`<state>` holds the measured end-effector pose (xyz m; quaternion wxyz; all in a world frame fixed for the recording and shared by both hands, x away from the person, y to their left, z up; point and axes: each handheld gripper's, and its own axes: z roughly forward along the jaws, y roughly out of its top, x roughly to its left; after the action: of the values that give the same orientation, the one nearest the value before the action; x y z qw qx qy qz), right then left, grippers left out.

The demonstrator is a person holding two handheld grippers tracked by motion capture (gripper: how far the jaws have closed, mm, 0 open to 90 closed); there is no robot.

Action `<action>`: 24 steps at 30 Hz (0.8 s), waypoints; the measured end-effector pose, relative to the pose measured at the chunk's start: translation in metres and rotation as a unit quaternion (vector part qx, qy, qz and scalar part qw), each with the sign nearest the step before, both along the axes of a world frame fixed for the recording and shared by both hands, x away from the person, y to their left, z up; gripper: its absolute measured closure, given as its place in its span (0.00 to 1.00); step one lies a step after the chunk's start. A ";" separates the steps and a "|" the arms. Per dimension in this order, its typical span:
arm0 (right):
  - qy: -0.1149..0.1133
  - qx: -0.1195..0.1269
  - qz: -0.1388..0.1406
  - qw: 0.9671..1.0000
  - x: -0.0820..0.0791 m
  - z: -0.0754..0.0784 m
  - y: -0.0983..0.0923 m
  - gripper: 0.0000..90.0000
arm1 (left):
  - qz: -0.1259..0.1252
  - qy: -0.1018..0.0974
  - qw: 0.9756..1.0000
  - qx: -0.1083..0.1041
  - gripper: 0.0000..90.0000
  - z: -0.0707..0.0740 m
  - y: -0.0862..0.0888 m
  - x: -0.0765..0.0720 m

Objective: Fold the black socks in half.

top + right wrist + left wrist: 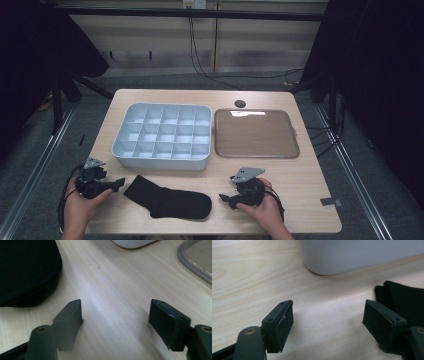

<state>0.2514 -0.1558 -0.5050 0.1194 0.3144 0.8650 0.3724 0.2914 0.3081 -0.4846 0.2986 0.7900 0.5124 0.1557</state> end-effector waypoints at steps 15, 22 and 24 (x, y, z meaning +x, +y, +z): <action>0.007 0.018 0.050 0.999 -0.007 0.014 0.008 0.72 | -0.040 0.024 0.999 -0.002 0.29 0.012 -0.019 -0.007; 0.015 0.027 0.074 0.997 -0.009 0.021 0.015 0.90 | -0.057 0.035 0.998 0.001 0.29 0.012 -0.028 -0.010; 0.014 0.029 0.084 0.996 -0.009 0.024 0.018 0.94 | -0.059 0.038 0.998 0.002 0.30 0.011 -0.030 -0.011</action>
<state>0.2419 -0.1380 -0.4812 0.0665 0.2494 0.8787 0.4015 0.2807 0.2786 -0.4734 0.2860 0.8247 0.4755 0.1092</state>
